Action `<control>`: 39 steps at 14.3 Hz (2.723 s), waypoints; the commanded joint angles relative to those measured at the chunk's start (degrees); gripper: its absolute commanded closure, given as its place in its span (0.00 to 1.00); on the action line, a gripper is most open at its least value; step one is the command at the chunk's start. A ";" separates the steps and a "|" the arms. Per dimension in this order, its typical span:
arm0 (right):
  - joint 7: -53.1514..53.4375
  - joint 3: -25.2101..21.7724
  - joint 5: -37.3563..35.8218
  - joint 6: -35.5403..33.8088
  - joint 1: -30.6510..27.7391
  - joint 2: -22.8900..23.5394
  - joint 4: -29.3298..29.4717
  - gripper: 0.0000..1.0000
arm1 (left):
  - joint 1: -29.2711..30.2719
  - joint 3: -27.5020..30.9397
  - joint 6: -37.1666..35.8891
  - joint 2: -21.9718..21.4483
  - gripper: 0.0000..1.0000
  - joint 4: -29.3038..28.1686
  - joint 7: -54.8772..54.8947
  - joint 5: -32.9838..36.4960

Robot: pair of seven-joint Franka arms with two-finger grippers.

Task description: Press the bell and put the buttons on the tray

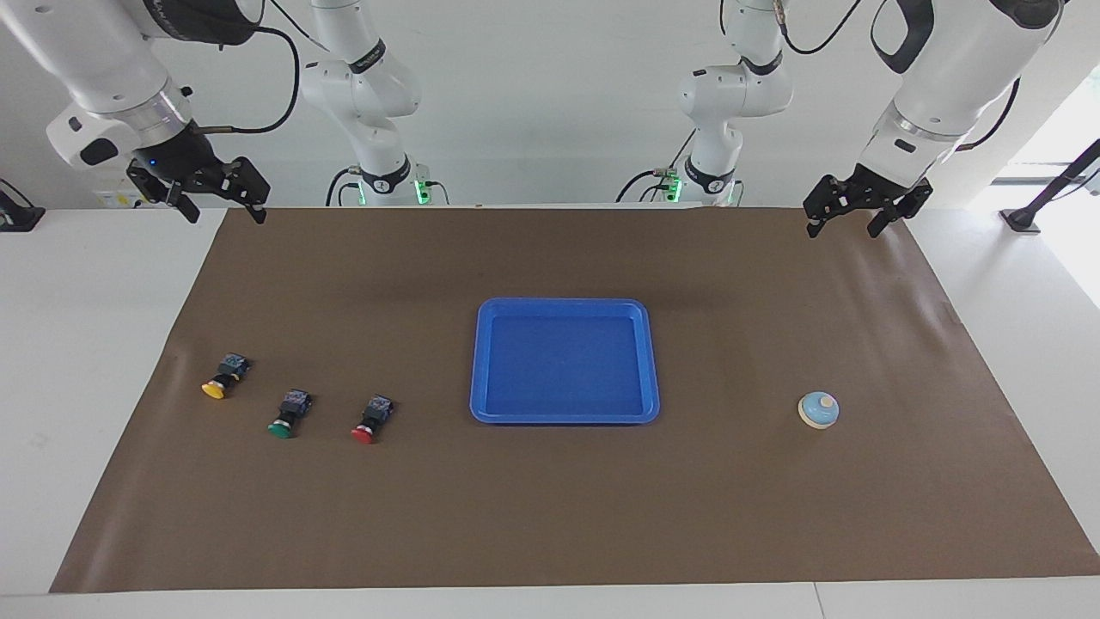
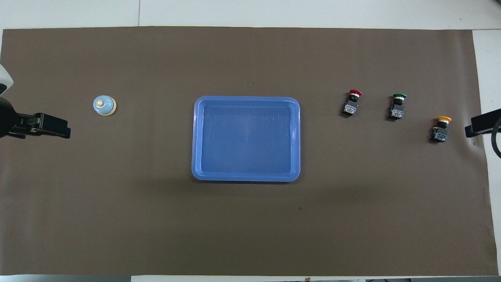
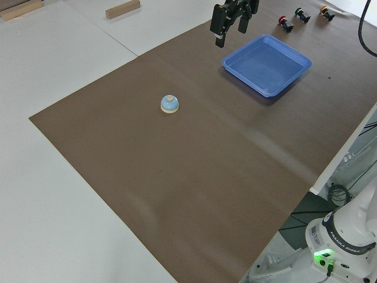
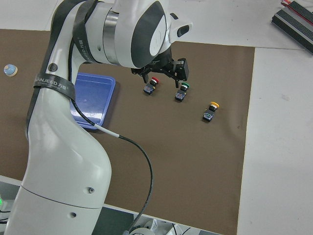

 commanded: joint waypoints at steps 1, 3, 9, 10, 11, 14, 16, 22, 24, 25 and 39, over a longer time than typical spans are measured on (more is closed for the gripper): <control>-1.25 0.22 -0.15 -0.54 -0.40 -1.24 -1.13 0.00 | -0.54 0.42 -0.49 -0.48 0.00 -0.38 0.76 0.02; -1.25 0.22 -0.15 -0.54 -0.40 -1.24 -1.13 0.00 | -0.54 0.42 -0.58 -0.48 0.00 -0.38 0.76 0.02; -1.25 0.22 -0.15 -0.62 -0.31 -1.24 -1.13 0.00 | -0.45 0.51 3.36 2.15 0.60 -0.21 1.02 0.20; -1.25 0.22 -0.15 -0.62 -0.31 -1.24 -1.13 0.00 | -0.45 0.51 5.11 3.55 0.69 -0.21 1.02 0.20; -1.25 0.22 -0.15 -0.62 -0.31 -1.24 -1.13 0.00 | -0.45 0.51 7.92 5.82 0.74 -0.21 1.02 0.20; -1.25 0.22 -0.15 -0.62 -0.31 -1.24 -1.13 0.00 | 0.16 0.60 15.12 12.77 1.00 -0.03 0.93 0.11; -1.25 0.22 -0.15 -0.62 -0.31 -1.24 -1.13 0.00 | 0.77 0.77 19.70 17.25 1.00 0.32 1.02 0.19; -1.25 0.22 -0.15 -0.54 -0.40 -1.24 -1.13 0.00 | 2.89 0.86 30.79 23.51 1.00 -1.61 1.55 0.46; -1.25 0.22 -0.15 -0.62 -0.40 -1.24 -1.13 0.00 | 3.24 0.86 30.88 25.18 1.00 -1.44 1.55 0.46; -1.25 0.22 -0.15 -0.54 -0.40 -1.24 -1.13 0.00 | 3.24 0.86 30.88 25.27 1.00 -1.53 1.55 0.46; -1.25 0.22 -0.15 -0.62 -0.31 -1.24 -1.13 0.00 | 4.12 0.86 34.83 27.55 1.00 -2.66 2.34 0.46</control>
